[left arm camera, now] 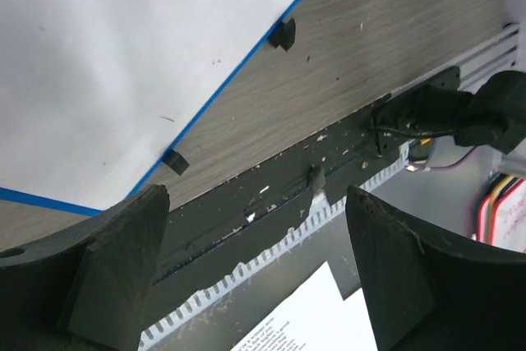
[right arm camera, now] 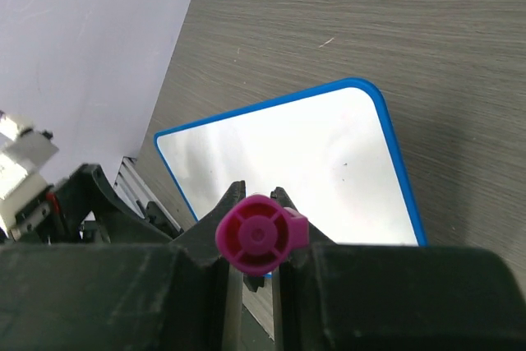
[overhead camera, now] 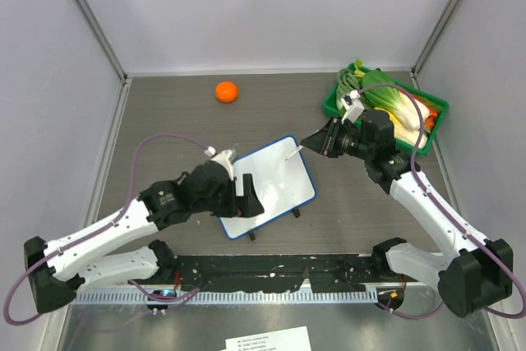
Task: Write a sentence on the whiteboard
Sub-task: Move the whiteboard to the center of the board.
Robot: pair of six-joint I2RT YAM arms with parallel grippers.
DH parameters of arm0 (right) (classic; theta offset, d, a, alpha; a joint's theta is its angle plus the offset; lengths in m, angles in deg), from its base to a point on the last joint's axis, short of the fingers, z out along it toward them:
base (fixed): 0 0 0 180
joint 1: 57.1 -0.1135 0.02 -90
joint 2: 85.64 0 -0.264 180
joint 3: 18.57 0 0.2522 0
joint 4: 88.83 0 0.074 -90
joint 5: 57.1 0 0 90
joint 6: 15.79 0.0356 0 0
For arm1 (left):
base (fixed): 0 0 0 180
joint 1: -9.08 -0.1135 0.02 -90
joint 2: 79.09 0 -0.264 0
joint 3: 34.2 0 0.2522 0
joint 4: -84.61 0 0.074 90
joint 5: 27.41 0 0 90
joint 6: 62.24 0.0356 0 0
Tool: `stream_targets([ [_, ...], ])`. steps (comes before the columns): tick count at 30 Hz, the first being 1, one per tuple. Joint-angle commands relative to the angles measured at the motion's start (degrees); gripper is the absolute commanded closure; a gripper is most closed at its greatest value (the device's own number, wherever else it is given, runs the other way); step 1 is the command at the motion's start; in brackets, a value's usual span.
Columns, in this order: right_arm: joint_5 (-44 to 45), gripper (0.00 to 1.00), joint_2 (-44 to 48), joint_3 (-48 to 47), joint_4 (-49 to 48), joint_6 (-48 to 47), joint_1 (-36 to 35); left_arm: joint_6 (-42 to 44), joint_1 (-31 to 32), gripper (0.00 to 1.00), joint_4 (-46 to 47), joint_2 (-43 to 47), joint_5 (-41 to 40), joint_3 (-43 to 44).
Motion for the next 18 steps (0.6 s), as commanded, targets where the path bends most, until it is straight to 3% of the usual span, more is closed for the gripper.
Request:
stream_targets([
  [1, 0.7, 0.99, 1.7, 0.2, -1.0, -0.1, 0.4, -11.6, 10.6, 0.11, 2.7, -2.6, -13.4, -1.8],
  [6, 0.5, 0.99, 2.5, 0.7, -0.7, -0.4, 0.8, -17.9, 16.6, 0.19, 2.8, -9.8, -18.2, -2.2],
  [9, 0.4, 0.99, 2.9, 1.4, -0.5, -0.8, 0.9, -22.0, 18.2, 0.40, 3.3, -11.8, -20.7, -3.7],
  [18, -0.1, 0.99, 3.5, 3.1, -0.2, -1.5, 1.6, -26.6, 20.4, 0.40, 6.0, -15.3, -21.6, -8.4],
])
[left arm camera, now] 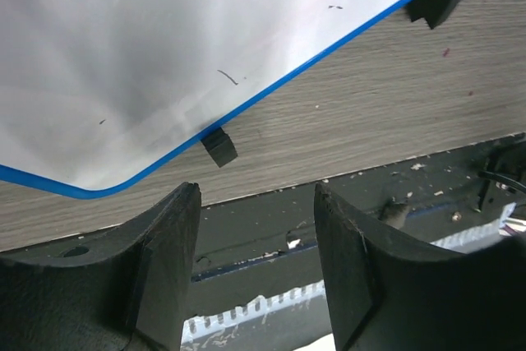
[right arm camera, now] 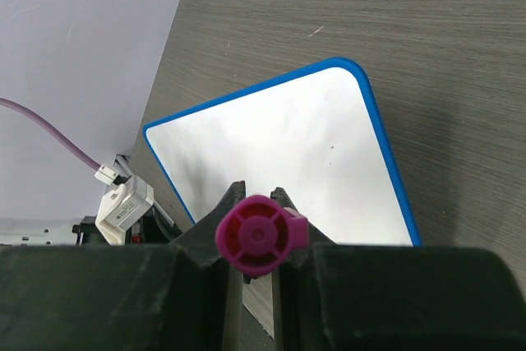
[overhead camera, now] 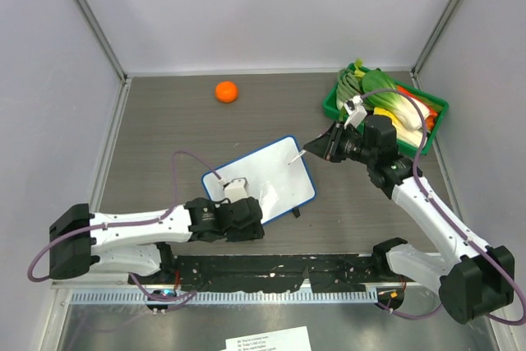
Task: Write a sentence on the whiteboard
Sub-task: Move the whiteboard to the center of the board.
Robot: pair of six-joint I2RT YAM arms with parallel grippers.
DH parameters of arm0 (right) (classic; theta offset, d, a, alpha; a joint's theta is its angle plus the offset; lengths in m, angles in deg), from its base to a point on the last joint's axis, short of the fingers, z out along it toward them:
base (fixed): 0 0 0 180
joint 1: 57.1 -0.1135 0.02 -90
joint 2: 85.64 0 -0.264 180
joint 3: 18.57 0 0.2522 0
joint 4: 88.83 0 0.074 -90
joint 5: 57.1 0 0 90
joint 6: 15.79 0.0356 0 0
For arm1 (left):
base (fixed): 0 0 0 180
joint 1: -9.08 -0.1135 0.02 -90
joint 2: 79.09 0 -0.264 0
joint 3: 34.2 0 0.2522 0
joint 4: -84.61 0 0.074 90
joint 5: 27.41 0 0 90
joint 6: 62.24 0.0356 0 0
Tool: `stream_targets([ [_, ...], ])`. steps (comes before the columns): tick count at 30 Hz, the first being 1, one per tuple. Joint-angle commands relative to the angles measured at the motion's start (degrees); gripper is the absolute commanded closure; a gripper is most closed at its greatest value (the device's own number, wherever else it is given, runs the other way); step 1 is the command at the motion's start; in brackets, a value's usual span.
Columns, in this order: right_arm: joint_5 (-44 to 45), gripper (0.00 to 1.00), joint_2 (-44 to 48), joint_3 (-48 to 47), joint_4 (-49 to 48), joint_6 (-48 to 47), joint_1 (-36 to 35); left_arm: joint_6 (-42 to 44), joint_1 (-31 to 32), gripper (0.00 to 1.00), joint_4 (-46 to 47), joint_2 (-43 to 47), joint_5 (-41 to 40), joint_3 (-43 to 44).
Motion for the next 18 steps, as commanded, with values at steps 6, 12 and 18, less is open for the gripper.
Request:
stream_targets([
  [6, -0.2, 0.99, 1.0, 0.5, -0.9, -1.5, 0.8, -3.9, 2.7, 0.41, 2.0, -7.9, -3.3, 0.5],
  [12, -0.7, 0.99, 0.5, 0.4, -0.9, -1.8, 1.3, -5.0, 2.8, 0.43, 1.9, -10.8, -4.1, -0.5],
  [18, -0.8, 0.99, -0.3, 0.4, -0.9, -2.0, 1.4, -5.5, 2.8, 0.46, 3.9, -11.8, -6.2, -2.9],
])
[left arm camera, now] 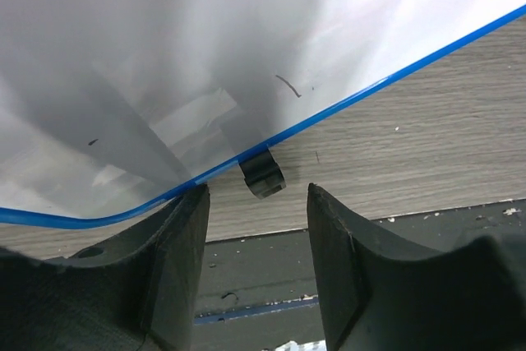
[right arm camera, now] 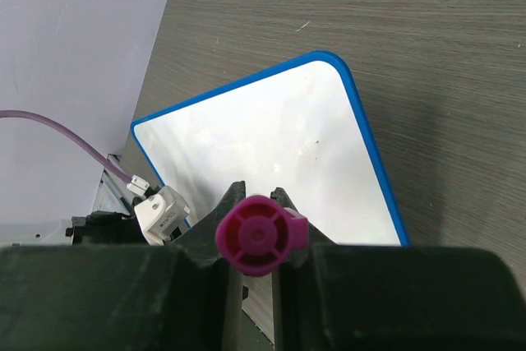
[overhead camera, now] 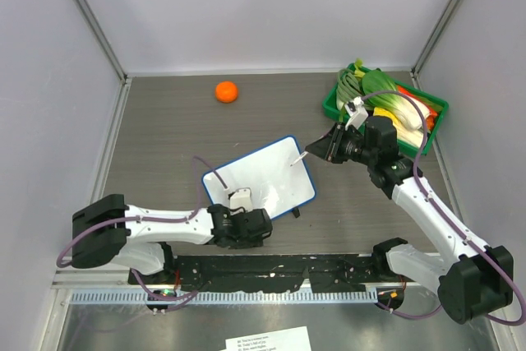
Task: Write a sentence on the whiteboard
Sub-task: Move the whiteboard to the center of the board.
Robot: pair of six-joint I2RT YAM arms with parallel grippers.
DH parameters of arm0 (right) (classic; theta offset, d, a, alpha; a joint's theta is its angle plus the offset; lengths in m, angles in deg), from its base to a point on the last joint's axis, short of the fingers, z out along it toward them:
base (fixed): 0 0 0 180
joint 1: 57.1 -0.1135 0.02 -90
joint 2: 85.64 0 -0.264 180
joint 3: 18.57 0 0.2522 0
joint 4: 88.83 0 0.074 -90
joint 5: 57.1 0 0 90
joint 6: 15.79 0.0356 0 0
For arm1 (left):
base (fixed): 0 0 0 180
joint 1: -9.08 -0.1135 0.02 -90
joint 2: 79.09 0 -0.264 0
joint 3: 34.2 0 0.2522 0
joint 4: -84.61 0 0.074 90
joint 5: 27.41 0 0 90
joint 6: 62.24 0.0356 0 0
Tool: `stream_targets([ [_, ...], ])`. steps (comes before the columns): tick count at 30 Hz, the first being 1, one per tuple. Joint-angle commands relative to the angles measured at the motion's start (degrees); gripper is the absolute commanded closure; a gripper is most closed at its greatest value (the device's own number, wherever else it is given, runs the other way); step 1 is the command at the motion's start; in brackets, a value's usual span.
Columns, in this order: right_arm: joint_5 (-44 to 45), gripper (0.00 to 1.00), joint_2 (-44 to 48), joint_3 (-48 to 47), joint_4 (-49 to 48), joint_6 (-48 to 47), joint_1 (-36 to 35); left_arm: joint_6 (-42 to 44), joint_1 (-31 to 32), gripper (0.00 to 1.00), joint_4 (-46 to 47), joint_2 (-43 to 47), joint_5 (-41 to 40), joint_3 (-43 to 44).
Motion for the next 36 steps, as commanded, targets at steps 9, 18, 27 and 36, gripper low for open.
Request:
stream_targets([
  [9, -0.2, 0.99, -0.7, -1.2, -1.7, -0.6, 0.4, -0.2, -0.6, 0.54, -0.1, -2.9, -9.6, -1.3],
  [18, -0.6, 0.99, -0.6, -3.0, -1.8, -0.3, 0.7, 4.8, -3.3, 0.77, 0.8, -4.6, -11.8, -1.6],
  [27, -1.7, 0.99, 1.2, -4.6, -2.8, 0.5, 0.7, 11.2, -3.4, 1.00, 1.9, -9.5, -10.3, 3.7],
  [36, -2.3, 0.99, 2.9, -5.0, -3.2, 0.4, 0.8, 10.4, -2.7, 1.00, 1.7, -15.1, -5.2, 9.9],
])
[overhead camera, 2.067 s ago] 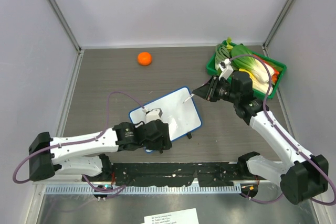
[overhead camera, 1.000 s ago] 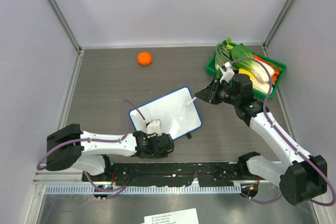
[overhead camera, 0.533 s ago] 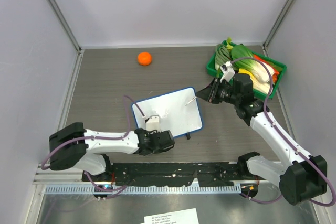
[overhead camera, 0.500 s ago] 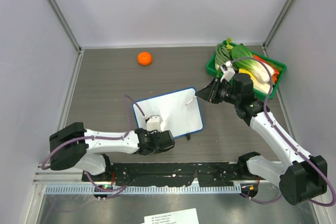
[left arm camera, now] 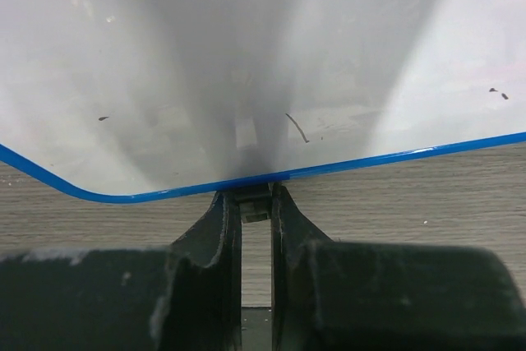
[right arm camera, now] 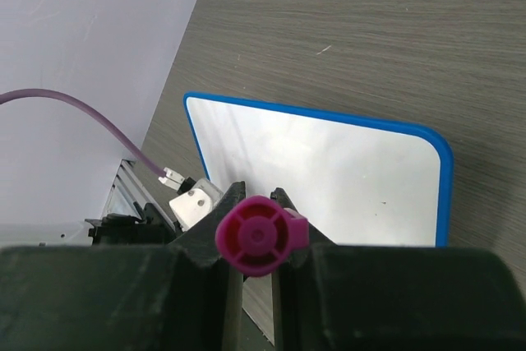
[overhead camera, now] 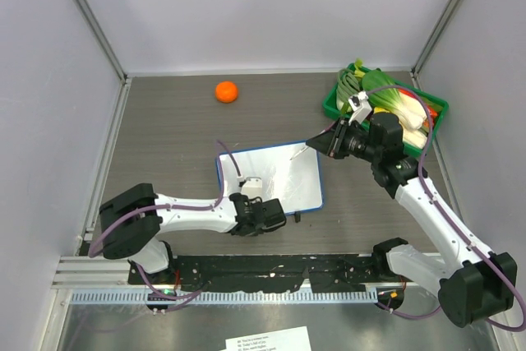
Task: Write a sentence on the whiteboard
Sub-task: Move the whiteboard to the center of the board.
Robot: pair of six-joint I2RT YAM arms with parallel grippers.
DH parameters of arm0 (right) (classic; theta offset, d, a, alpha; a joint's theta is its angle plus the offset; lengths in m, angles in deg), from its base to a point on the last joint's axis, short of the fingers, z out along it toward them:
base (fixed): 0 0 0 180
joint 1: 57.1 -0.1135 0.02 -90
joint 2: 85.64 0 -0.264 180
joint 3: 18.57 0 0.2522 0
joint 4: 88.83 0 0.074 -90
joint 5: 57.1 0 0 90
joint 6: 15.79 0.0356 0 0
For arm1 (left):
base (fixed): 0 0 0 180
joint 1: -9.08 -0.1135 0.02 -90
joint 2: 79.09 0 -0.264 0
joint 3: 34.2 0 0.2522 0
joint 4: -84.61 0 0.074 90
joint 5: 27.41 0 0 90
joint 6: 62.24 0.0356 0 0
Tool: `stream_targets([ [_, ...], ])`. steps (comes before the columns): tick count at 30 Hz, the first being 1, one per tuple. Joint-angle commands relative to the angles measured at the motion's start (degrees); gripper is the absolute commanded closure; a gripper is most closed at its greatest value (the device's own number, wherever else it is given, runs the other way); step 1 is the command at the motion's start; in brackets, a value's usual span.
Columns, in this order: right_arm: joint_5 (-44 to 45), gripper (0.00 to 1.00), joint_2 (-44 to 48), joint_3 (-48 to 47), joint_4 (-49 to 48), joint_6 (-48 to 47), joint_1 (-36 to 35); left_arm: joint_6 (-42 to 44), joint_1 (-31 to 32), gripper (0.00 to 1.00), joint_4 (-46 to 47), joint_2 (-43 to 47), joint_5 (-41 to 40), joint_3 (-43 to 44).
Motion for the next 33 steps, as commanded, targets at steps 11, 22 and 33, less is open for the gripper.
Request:
stream_targets([
  [11, -1.4, 0.99, 1.1, -2.6, -4.1, 0.7, 0.2, 0.2, 1.4, 1.00, 9.2, 0.7, 6.8, 0.1],
  [22, -1.4, 0.99, 0.5, -2.2, -4.7, 1.2, 0.2, -0.4, 1.4, 0.99, 11.4, 0.2, 12.2, -0.6],
  [33, -1.2, 0.99, 1.4, -2.3, -4.3, 1.2, 0.3, -0.4, 1.4, 0.25, 6.9, 9.8, 9.5, -2.0],
])
